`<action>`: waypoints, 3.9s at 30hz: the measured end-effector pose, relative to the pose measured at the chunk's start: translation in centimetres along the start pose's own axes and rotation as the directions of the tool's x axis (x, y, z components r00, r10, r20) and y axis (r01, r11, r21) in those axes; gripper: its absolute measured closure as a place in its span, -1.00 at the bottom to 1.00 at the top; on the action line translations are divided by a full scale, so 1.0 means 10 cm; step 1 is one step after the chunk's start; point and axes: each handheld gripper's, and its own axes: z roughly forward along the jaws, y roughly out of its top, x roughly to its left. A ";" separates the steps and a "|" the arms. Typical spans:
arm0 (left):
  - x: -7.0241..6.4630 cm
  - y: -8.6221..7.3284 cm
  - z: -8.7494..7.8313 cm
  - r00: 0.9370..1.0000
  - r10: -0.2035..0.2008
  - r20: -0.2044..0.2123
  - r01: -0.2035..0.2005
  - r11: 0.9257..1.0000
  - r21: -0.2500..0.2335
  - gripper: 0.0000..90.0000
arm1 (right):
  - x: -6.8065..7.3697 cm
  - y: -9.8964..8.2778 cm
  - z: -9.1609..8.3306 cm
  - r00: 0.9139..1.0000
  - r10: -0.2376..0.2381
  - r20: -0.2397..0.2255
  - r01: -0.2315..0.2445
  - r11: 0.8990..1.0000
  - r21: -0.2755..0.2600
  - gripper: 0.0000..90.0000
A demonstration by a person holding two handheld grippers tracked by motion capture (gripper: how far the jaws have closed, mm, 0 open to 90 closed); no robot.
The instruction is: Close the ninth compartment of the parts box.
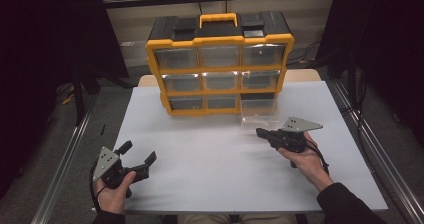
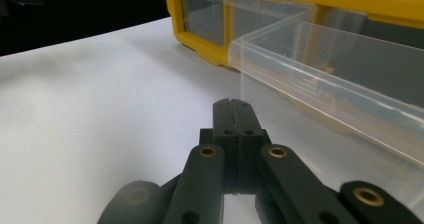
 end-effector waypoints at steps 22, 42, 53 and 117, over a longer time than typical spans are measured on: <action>0.01 -0.01 0.01 1.000 0.005 0.006 -0.005 1.000 0.009 -0.91 | -0.16 -0.03 0.20 0.998 0.026 0.060 -0.028 0.999 0.028 1.00; 0.00 -0.01 0.02 1.000 -0.008 0.001 0.008 1.000 -0.002 -0.91 | -0.23 -0.07 0.25 0.995 0.027 0.093 -0.032 0.998 0.054 1.00; 0.01 -0.01 0.01 1.000 -0.001 0.003 0.001 1.000 0.005 -0.91 | -0.24 -0.07 0.27 0.994 0.018 0.111 -0.023 0.999 0.048 1.00; 0.00 -0.01 0.02 1.000 0.010 0.002 -0.010 1.000 0.011 -0.90 | -0.33 -0.03 0.46 0.976 0.037 0.216 -0.039 0.999 0.004 1.00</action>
